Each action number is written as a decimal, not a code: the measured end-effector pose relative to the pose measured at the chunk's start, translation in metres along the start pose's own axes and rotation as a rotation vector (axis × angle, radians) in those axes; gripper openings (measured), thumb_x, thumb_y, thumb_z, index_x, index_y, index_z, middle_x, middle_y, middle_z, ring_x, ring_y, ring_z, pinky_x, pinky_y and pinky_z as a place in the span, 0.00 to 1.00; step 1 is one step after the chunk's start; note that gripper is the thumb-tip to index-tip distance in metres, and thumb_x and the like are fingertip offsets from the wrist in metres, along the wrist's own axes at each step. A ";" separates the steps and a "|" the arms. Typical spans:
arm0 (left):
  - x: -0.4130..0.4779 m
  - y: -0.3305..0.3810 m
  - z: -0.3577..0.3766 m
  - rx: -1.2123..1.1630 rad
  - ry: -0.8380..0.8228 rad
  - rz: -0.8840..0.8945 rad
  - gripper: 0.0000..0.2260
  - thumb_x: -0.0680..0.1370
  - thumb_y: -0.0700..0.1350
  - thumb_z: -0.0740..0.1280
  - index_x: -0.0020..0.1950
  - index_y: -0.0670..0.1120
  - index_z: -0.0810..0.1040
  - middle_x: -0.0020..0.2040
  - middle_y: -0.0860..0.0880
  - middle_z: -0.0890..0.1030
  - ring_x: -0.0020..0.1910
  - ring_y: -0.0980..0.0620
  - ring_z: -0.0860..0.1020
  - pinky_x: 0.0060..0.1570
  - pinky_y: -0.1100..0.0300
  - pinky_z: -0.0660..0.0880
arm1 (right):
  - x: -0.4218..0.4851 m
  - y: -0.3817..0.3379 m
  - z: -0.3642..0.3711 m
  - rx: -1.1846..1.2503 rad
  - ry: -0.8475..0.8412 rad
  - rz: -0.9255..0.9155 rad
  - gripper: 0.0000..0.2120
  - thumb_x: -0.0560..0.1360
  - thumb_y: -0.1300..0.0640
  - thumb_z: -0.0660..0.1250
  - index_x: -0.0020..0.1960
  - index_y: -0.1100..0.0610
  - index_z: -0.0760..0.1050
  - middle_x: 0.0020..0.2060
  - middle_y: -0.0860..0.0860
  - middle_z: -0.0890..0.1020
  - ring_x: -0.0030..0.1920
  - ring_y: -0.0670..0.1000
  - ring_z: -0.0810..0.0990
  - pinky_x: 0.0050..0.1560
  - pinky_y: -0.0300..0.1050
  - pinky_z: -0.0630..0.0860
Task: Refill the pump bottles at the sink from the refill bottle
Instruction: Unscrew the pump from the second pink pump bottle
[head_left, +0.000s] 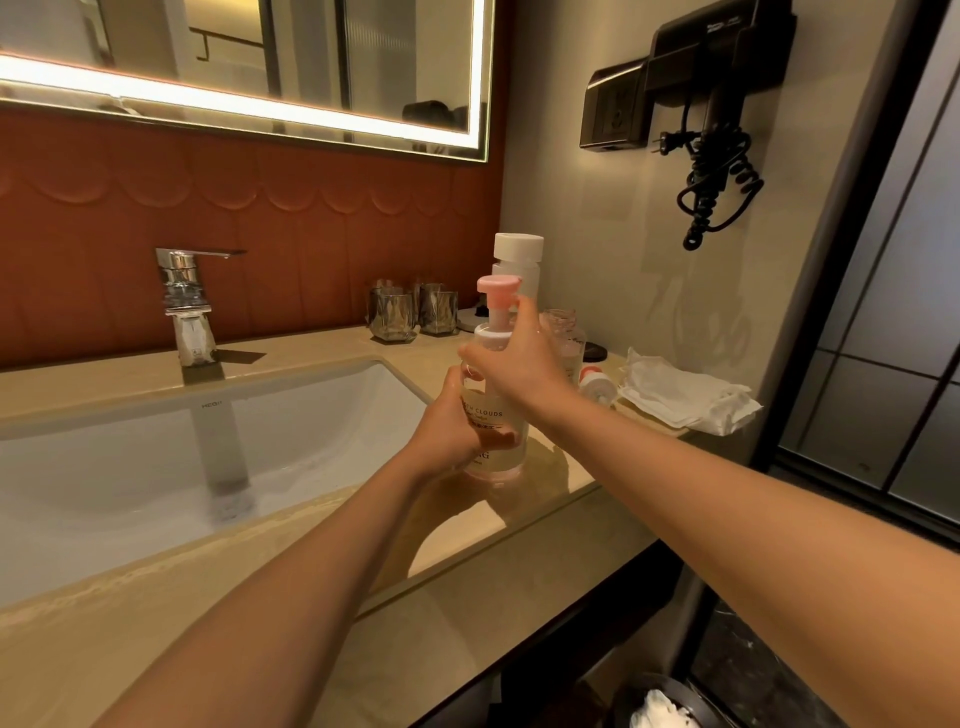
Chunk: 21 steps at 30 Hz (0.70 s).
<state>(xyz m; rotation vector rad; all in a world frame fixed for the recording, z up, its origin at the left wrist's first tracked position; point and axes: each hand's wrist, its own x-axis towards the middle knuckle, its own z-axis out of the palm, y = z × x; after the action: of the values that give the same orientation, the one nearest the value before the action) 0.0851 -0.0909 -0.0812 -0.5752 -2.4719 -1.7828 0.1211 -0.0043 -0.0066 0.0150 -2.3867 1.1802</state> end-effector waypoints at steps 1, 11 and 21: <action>0.000 0.000 0.000 0.000 -0.005 0.002 0.41 0.66 0.42 0.78 0.69 0.56 0.56 0.62 0.48 0.74 0.61 0.47 0.74 0.58 0.45 0.75 | 0.000 0.001 0.000 -0.045 0.039 -0.001 0.33 0.71 0.49 0.70 0.70 0.54 0.59 0.66 0.54 0.66 0.65 0.55 0.67 0.63 0.54 0.70; 0.001 -0.001 0.000 0.023 0.011 0.013 0.39 0.67 0.42 0.77 0.68 0.55 0.57 0.62 0.49 0.74 0.61 0.47 0.74 0.59 0.44 0.74 | 0.000 0.000 0.002 -0.001 -0.015 -0.032 0.28 0.73 0.55 0.66 0.69 0.53 0.59 0.64 0.53 0.69 0.64 0.57 0.69 0.64 0.61 0.67; 0.000 -0.002 -0.002 0.024 -0.010 0.029 0.40 0.64 0.44 0.78 0.67 0.56 0.56 0.63 0.48 0.73 0.60 0.47 0.75 0.58 0.46 0.75 | -0.001 0.003 -0.006 -0.058 0.098 -0.059 0.27 0.73 0.50 0.68 0.67 0.53 0.61 0.64 0.53 0.68 0.64 0.53 0.67 0.63 0.50 0.69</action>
<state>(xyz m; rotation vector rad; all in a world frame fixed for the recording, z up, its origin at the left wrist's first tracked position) 0.0839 -0.0930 -0.0824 -0.6162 -2.4751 -1.7420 0.1243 0.0017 -0.0058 0.0091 -2.3179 1.0595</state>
